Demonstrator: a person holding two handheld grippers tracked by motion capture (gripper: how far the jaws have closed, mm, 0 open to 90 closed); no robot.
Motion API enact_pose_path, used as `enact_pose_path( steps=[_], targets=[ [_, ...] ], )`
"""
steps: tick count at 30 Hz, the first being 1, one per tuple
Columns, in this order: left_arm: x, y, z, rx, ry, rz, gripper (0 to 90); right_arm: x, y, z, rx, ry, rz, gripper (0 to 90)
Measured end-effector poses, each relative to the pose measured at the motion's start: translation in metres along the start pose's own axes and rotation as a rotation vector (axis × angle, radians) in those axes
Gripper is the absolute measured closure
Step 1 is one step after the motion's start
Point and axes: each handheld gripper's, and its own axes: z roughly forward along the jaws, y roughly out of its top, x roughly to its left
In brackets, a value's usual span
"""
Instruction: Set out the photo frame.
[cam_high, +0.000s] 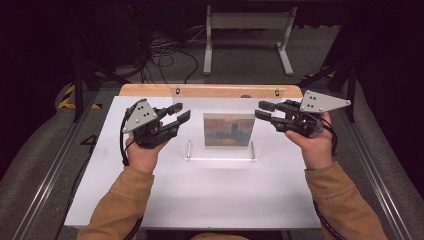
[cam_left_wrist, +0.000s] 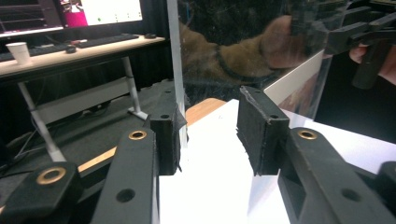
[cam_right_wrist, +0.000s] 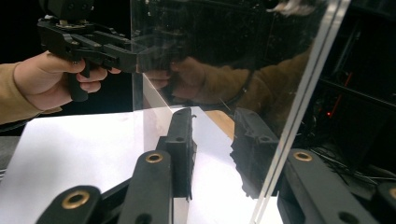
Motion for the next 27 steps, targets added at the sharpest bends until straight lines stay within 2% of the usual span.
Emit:
enact_pose_path(
  steps=[1,7,12,17,21,22,27],
  targets=[
    [0.001,0.0,0.003,-0.006,0.005,0.003,59.5,-0.001,0.0,0.001,0.0,-0.008,-0.001,64.5],
    [0.009,0.001,0.012,-0.011,0.011,-0.049,58.3,-0.006,0.0,0.009,0.024,-0.077,-0.012,58.0],
    [0.012,0.001,0.015,-0.01,0.013,-0.066,58.4,-0.009,0.001,0.013,0.039,-0.101,-0.02,55.2],
    [0.015,0.001,0.02,-0.005,0.023,-0.072,57.7,-0.013,0.0,0.016,0.049,-0.125,-0.014,50.5],
    [0.02,0.003,0.024,0.007,0.029,-0.062,56.9,-0.017,-0.002,0.018,0.067,-0.143,-0.008,46.0],
    [0.02,0.003,0.025,0.013,0.034,-0.057,56.2,-0.019,-0.003,0.019,0.066,-0.151,0.006,42.0],
    [0.021,0.002,0.028,0.012,0.035,-0.047,53.5,-0.02,-0.007,0.017,0.053,-0.153,0.04,35.2]
  ],
)
